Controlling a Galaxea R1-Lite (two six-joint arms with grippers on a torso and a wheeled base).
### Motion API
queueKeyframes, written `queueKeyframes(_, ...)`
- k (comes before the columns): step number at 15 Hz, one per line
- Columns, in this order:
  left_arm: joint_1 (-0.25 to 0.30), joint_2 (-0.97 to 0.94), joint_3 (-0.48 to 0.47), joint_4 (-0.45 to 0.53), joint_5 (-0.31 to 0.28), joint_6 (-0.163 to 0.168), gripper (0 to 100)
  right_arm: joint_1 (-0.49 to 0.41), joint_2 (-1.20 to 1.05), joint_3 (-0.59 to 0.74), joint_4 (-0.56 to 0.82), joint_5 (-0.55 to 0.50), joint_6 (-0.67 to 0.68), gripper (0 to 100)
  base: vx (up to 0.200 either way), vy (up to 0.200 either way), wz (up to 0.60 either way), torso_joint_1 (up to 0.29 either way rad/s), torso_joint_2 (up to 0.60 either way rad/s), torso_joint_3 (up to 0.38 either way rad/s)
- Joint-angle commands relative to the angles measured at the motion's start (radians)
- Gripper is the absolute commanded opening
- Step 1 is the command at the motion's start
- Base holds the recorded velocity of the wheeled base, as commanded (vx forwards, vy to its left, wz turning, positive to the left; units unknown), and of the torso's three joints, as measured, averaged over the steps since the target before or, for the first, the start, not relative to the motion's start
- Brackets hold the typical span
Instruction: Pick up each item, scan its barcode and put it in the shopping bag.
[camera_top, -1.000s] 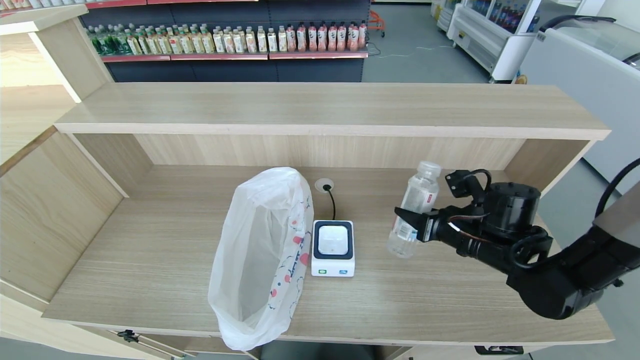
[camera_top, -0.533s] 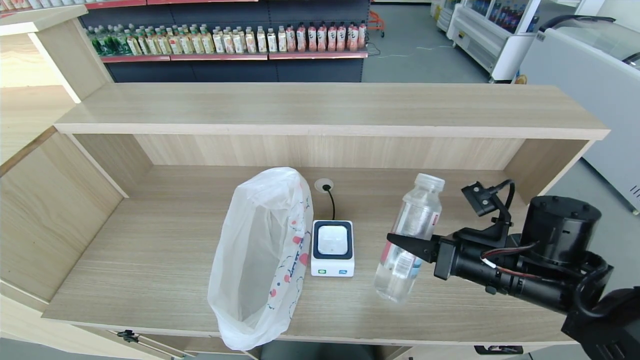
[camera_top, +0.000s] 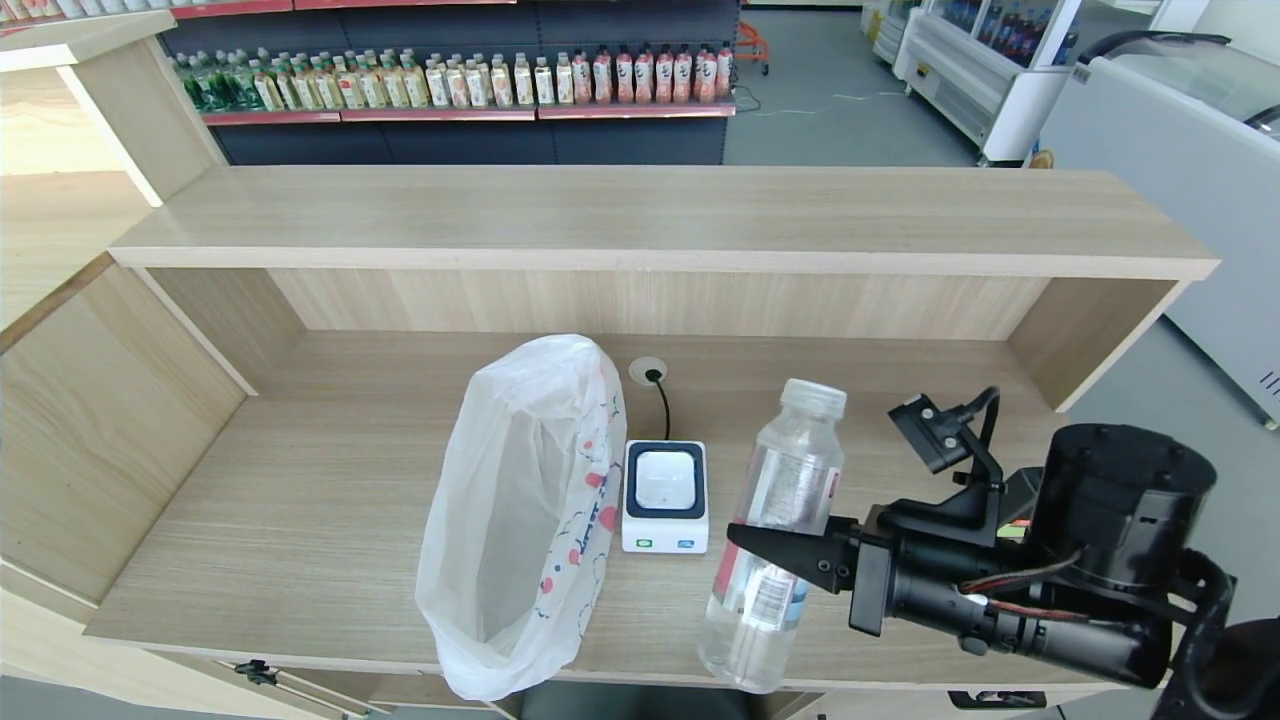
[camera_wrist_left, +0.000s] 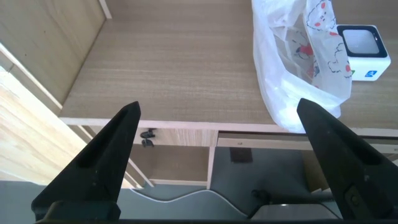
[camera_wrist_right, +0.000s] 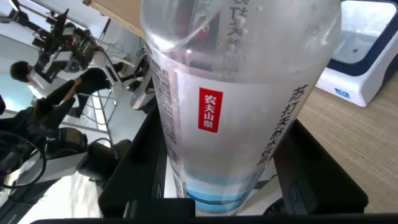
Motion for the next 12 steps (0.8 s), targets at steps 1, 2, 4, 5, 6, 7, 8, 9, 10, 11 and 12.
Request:
queueKeyframes(1, 0.001, 0.000, 0.000, 0.000, 0.000, 0.000, 100, 0.016, -0.002, 0.022, -0.002, -0.001, 0.002, 0, 0.000, 0.000, 0.00, 0.000, 0.00, 0.000)
queueKeyframes(2, 0.001, 0.000, 0.000, 0.000, 0.000, 0.000, 100, 0.016, 0.004, 0.041, -0.009, -0.006, 0.010, 0, 0.000, 0.000, 0.00, 0.000, 0.00, 0.000)
queueKeyframes(4, 0.001, 0.000, 0.000, 0.000, 0.000, 0.000, 100, 0.017, -0.004, 0.045, -0.009, -0.006, 0.081, 0, 0.000, 0.000, 0.00, 0.000, 0.00, 0.000)
queueKeyframes(5, 0.000, 0.000, 0.000, 0.000, 0.000, 0.000, 100, 0.017, 0.002, 0.030, -0.017, -0.007, 0.104, 0, 0.000, 0.000, 0.00, 0.000, 0.00, 0.000)
queueKeyframes(6, 0.001, 0.000, 0.000, 0.000, 0.000, 0.000, 100, 0.017, 0.007, 0.022, -0.019, -0.007, 0.104, 0, 0.000, 0.000, 0.00, 0.000, 0.00, 0.000)
queueKeyframes(7, 0.001, 0.000, 0.000, 0.000, 0.000, 0.000, 100, 0.017, 0.013, 0.015, -0.017, -0.007, 0.102, 0, 0.000, 0.000, 0.00, 0.000, 0.00, 0.000)
queueKeyframes(8, 0.001, 0.000, 0.000, 0.000, 0.000, 0.000, 100, 0.021, 0.015, 0.016, -0.016, -0.006, 0.102, 0, 0.000, 0.000, 0.00, 0.000, 0.00, 0.000)
queueKeyframes(9, 0.001, 0.000, 0.000, 0.000, 0.000, -0.001, 100, 0.028, 0.016, 0.021, -0.016, -0.007, 0.101, 0, 0.000, 0.000, 0.00, 0.000, 0.00, 0.000)
queueKeyframes(10, 0.000, 0.000, 0.000, 0.000, 0.000, 0.000, 100, 0.034, 0.018, 0.024, -0.016, -0.009, 0.099, 0, 0.000, 0.000, 0.00, 0.000, 0.00, 0.000)
queueKeyframes(11, 0.001, 0.000, 0.000, 0.000, 0.000, 0.000, 100, 0.037, 0.019, 0.022, -0.017, -0.012, 0.099, 0, 0.000, 0.000, 0.00, 0.000, 0.00, 0.000)
queueKeyframes(12, 0.001, 0.000, 0.000, 0.000, 0.000, 0.000, 100, 0.056, 0.019, 0.018, -0.019, -0.027, 0.099, 0, 0.000, 0.000, 0.00, 0.000, 0.00, 0.000)
